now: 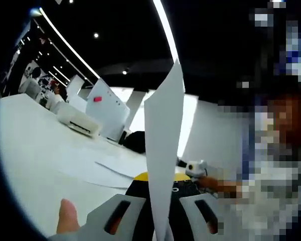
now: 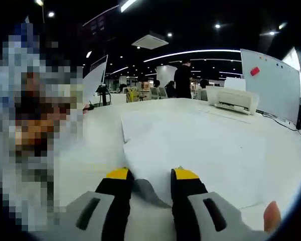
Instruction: Organize the stack of printing papers by aligning and flattening the scattered papers on the table
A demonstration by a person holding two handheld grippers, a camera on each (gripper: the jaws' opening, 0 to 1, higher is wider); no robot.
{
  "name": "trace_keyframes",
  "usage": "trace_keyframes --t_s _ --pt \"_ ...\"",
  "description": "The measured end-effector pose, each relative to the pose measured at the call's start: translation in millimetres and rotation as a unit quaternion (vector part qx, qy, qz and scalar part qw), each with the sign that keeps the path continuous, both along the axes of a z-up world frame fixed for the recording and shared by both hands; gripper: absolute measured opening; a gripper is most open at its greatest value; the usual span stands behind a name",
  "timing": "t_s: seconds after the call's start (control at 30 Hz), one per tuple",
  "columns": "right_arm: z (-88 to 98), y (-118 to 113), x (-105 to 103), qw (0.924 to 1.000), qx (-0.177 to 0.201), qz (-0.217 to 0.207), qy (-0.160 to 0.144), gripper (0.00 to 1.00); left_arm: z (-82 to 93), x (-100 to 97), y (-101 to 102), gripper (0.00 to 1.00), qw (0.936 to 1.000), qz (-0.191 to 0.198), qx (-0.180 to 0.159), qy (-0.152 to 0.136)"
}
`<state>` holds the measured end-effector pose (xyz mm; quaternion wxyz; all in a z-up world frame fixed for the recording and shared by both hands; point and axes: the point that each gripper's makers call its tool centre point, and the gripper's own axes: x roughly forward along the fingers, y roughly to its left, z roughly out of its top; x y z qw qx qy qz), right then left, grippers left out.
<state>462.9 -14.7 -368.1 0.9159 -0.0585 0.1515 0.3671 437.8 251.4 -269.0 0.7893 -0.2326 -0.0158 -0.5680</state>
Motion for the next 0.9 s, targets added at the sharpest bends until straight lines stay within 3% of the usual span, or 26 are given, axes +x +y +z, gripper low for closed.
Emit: trace_keyframes --t_s 0.27,0.53,0.77,0.9 --pt "0.0 1.9 -6.6 0.9999 -0.003 0.016 -0.001 0.20 -0.7 0.0 0.1 0.06 1.0000 0.000 0.002 0.001" --pt "0.7 2.7 -12.2 0.9990 -0.020 0.032 -0.023 0.14 -1.0 0.0 0.4 0.06 1.0000 0.001 0.002 0.002" --pt "2.4 -0.7 -10.9 0.9980 -0.035 0.037 -0.037 0.14 -1.5 1.2 0.6 0.06 1.0000 0.002 0.003 0.002" --pt "4.4 -2.5 -11.3 0.9968 -0.049 0.038 -0.049 0.20 -1.5 1.7 0.7 0.06 1.0000 0.002 0.003 0.002"
